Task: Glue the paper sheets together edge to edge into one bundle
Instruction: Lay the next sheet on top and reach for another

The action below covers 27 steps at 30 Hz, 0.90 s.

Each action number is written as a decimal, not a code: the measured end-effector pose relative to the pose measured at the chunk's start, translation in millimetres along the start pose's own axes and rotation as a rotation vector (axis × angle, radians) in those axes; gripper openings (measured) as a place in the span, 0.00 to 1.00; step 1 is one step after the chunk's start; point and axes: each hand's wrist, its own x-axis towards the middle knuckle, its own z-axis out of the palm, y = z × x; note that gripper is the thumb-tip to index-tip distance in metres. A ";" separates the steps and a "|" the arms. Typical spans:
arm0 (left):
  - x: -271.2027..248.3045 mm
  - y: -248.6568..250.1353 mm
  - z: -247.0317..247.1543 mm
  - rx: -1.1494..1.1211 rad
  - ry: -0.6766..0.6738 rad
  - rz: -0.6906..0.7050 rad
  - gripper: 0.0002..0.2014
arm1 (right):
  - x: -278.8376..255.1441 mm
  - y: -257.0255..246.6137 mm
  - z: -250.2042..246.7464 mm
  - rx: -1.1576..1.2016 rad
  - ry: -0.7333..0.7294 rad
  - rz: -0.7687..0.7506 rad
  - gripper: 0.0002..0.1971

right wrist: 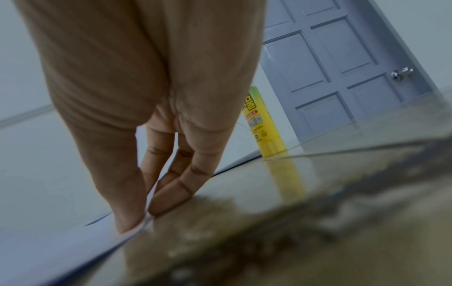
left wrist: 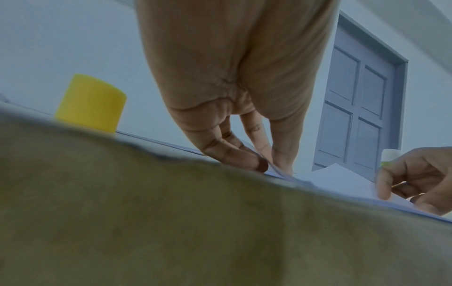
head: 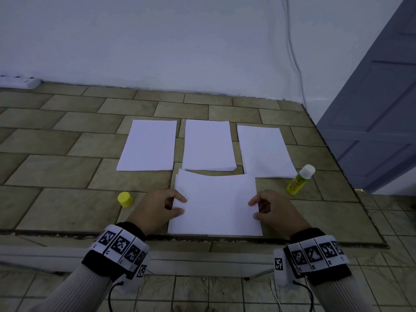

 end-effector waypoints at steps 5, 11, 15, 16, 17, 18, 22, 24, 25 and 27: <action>0.8 -1.2 0.0 0.009 -0.004 0.002 0.14 | 0.5 -1.7 -0.4 -0.010 -0.003 0.010 0.13; 1.0 -3.6 1.0 0.026 0.001 -0.015 0.12 | 1.4 -4.0 -0.8 -0.016 -0.015 0.023 0.14; 0.5 -2.8 1.3 0.033 0.005 -0.015 0.11 | 1.7 -4.7 -0.7 -0.023 -0.022 0.031 0.14; 0.5 -3.1 1.3 0.043 0.004 -0.015 0.11 | 1.7 -5.1 -0.7 -0.022 -0.022 0.035 0.14; 0.8 -3.5 1.2 0.056 0.003 -0.015 0.11 | 1.5 -5.5 -0.9 -0.021 -0.022 0.040 0.13; 0.7 -3.5 0.9 0.066 0.005 -0.012 0.12 | 1.3 -5.6 -0.9 -0.018 -0.021 0.045 0.13; 1.4 -1.4 1.1 0.087 -0.017 -0.008 0.12 | 2.5 -6.3 -0.4 -0.041 -0.024 0.061 0.14; 0.7 1.7 0.7 0.203 -0.025 -0.022 0.11 | 3.4 -6.9 1.6 -0.089 -0.029 0.075 0.15; 0.6 1.5 1.6 0.293 -0.006 -0.026 0.14 | 3.7 -7.6 2.9 -0.132 -0.029 0.081 0.14; 1.8 2.2 5.0 0.426 0.022 -0.020 0.25 | 3.3 -11.2 5.1 -0.262 -0.020 0.088 0.15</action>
